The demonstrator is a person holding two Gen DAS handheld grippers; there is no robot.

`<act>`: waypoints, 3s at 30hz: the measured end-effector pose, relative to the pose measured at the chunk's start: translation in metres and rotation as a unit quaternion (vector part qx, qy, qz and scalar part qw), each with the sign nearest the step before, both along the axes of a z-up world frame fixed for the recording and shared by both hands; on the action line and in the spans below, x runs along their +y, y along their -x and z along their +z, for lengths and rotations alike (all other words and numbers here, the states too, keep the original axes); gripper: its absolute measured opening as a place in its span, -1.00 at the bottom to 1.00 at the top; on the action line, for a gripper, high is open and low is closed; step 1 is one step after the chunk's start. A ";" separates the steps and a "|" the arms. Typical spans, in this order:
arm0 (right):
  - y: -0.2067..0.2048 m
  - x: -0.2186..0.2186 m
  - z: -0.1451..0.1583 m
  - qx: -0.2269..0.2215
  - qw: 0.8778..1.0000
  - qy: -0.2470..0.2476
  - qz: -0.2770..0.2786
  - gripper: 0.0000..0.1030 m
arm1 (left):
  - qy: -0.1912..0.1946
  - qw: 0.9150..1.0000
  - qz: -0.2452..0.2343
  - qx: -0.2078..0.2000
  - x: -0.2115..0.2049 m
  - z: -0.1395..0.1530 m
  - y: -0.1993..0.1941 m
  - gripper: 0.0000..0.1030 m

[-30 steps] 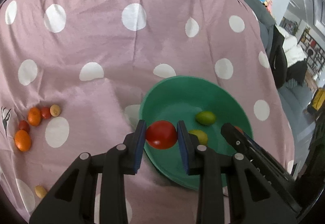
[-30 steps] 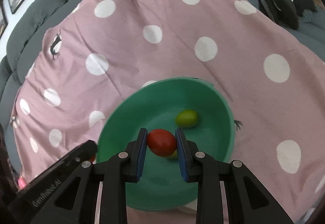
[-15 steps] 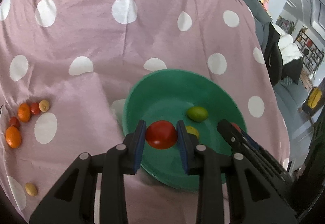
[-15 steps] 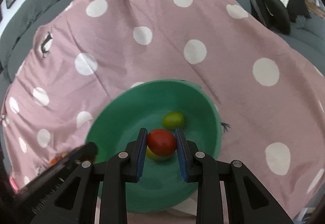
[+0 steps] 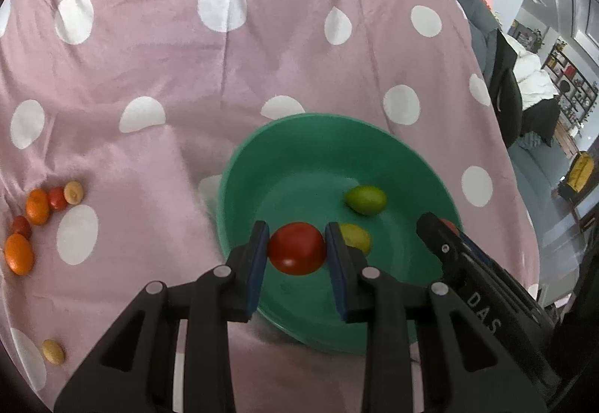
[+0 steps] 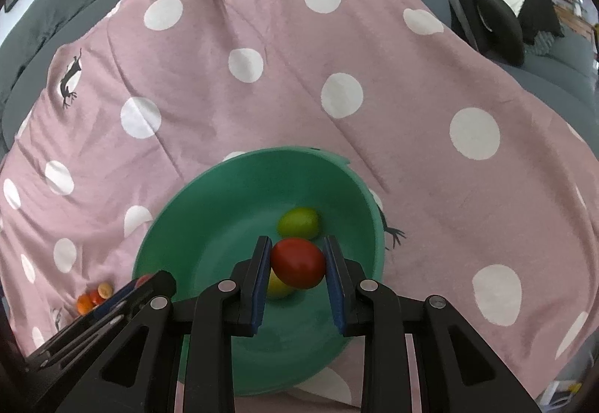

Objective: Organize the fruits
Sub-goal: 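Open both grippers to drop the tomatoes into the green bowl, then move both tools back toward the remaining fruit cluster, then close the left gripper on an orange while the right gripper grasps another orange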

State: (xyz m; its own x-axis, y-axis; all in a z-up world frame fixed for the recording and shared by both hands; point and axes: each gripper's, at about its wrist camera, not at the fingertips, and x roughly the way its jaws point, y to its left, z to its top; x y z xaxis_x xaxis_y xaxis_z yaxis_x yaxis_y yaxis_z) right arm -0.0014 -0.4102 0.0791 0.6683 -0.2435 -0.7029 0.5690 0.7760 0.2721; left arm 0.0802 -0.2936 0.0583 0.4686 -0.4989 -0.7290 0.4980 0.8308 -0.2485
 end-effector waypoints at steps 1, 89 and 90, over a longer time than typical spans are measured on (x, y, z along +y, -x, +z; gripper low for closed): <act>0.000 0.000 -0.001 0.001 1.000 -0.001 -0.001 -0.44 | -0.001 1.000 -0.002 0.002 -0.001 -0.002 0.000 -0.42; -0.222 0.263 -0.029 0.111 0.880 -0.086 0.454 -0.03 | 0.055 0.935 0.316 0.149 0.268 -0.045 -0.064 -0.22; -0.224 0.271 -0.033 0.116 0.874 -0.076 0.467 -0.03 | 0.060 0.934 0.317 0.155 0.269 -0.048 -0.065 -0.22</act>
State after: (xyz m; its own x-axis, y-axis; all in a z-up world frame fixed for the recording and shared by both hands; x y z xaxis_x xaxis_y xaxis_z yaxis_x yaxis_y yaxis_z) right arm 0.2230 -0.1391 0.0464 0.3613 0.4397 -0.8223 -0.2386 0.8961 0.3743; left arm 0.1453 -0.0250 0.0105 0.4728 -0.2807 -0.8353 -0.1951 0.8911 -0.4098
